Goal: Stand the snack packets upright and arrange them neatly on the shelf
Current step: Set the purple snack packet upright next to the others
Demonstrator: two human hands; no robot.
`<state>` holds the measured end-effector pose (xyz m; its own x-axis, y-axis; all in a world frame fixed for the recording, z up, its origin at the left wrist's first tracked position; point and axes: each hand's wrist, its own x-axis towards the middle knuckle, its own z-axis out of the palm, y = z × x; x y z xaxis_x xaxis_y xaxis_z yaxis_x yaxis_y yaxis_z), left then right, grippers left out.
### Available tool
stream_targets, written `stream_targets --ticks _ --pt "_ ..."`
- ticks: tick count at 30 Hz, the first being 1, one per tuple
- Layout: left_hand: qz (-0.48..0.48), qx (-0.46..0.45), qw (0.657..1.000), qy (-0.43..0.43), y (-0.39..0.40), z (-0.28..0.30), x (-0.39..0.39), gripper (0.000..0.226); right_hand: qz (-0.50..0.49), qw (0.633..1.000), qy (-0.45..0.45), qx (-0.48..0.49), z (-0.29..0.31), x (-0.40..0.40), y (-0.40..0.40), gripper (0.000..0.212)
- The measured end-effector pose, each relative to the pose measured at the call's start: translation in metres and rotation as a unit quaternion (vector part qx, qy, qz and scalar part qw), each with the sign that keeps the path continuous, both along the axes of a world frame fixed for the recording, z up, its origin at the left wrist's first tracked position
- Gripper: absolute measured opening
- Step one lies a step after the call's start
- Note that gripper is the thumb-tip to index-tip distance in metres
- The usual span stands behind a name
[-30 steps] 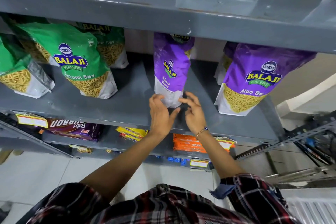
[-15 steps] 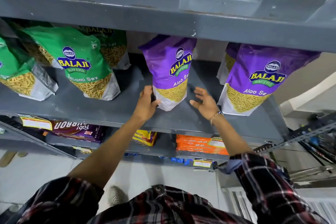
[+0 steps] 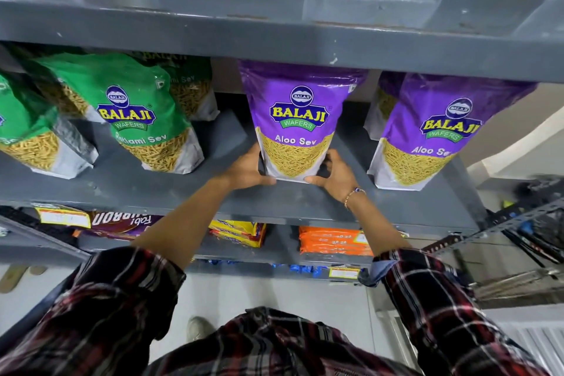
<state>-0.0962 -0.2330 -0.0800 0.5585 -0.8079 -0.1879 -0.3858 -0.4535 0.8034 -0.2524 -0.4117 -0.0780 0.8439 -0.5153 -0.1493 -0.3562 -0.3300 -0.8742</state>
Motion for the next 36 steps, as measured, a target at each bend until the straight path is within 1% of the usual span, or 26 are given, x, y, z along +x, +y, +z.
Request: stream_targets --ticks 3,5,9,12,17,20,23,32,36 --pt "0.055 -0.056 0.996 0.039 -0.002 -0.007 -0.012 0.097 0.009 0.999 -0.009 0.032 -0.001 0.002 0.001 0.066" --pt "0.1 -0.076 0.991 0.053 -0.003 -0.015 -0.017 0.096 -0.001 0.999 -0.015 0.04 -0.001 0.002 0.003 0.064" --pt "0.14 -0.071 0.986 0.046 -0.007 -0.014 -0.023 0.085 -0.016 0.998 -0.025 0.047 0.002 0.0 0.006 0.061" --pt "0.146 -0.078 0.986 0.031 -0.008 -0.012 -0.027 0.083 -0.02 0.997 -0.035 0.059 0.005 -0.001 0.008 0.061" --pt "0.161 -0.087 0.983 0.016 -0.002 -0.016 -0.039 0.09 -0.016 0.998 -0.026 0.054 0.006 -0.01 0.011 0.059" --pt "0.17 -0.078 0.982 0.012 0.003 -0.017 -0.046 0.087 -0.02 0.998 -0.022 0.051 0.006 -0.019 0.017 0.06" --pt "0.156 -0.067 0.986 -0.008 0.011 -0.019 -0.055 0.087 -0.022 0.998 -0.021 0.059 0.006 -0.031 0.026 0.06" --pt "0.133 -0.048 0.99 -0.008 0.037 -0.019 -0.075 0.084 -0.052 0.996 -0.03 0.062 0.007 -0.059 0.059 0.056" --pt "0.135 -0.059 0.989 -0.002 0.041 -0.019 -0.081 0.08 -0.049 0.996 -0.028 0.064 0.008 -0.063 0.066 0.053"
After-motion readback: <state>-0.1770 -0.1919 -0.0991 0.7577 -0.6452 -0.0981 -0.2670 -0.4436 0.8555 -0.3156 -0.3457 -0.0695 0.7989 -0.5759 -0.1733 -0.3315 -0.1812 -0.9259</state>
